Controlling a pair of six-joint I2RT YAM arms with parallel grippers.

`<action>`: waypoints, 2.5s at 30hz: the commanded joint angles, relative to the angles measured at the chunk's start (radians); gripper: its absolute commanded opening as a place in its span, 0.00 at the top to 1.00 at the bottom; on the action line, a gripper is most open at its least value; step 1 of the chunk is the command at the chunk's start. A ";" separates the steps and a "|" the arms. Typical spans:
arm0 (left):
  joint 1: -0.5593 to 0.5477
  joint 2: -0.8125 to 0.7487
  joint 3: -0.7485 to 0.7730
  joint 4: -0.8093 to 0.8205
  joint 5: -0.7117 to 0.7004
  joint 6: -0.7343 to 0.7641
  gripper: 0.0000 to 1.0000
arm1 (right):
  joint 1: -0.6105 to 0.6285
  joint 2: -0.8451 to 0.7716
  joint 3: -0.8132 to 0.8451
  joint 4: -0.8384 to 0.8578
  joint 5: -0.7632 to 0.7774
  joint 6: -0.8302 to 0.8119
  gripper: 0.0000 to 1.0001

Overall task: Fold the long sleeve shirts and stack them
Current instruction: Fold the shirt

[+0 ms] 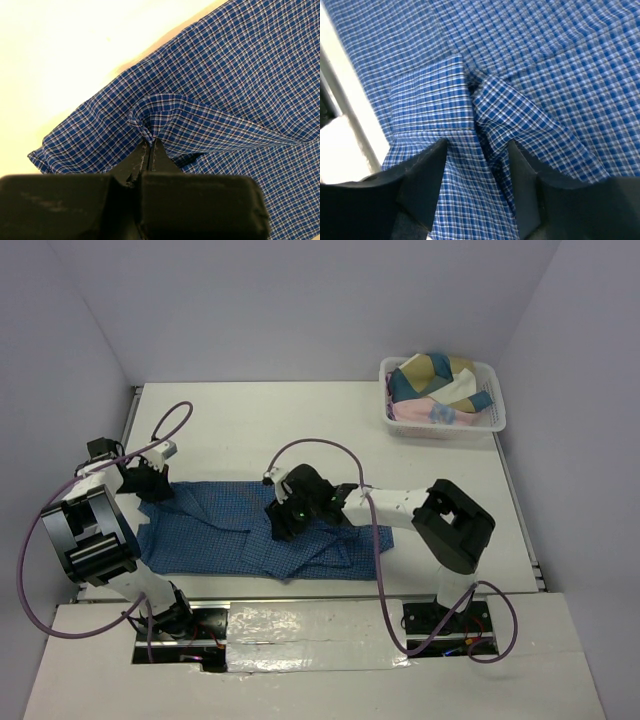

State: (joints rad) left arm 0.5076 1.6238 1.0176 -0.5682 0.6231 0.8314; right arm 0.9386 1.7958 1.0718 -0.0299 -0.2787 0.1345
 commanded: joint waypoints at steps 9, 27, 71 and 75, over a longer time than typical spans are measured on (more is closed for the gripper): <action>-0.001 -0.015 0.032 -0.012 0.032 0.000 1.00 | -0.006 -0.098 -0.072 0.081 -0.062 0.010 0.89; -0.038 0.054 0.209 0.037 0.073 -0.124 1.00 | -0.325 -0.217 0.120 -0.007 0.036 0.025 1.00; -0.093 0.312 0.369 0.248 0.115 -0.238 1.00 | -0.525 0.231 1.065 -0.091 -0.119 -0.271 1.00; -0.066 0.248 0.299 0.226 0.165 -0.125 0.97 | -0.486 -0.007 0.673 0.045 -0.125 -0.306 1.00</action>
State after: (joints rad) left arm 0.4149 1.9392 1.3544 -0.3138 0.7086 0.5838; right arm 0.4187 1.9812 1.9160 -0.0578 -0.3660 -0.0998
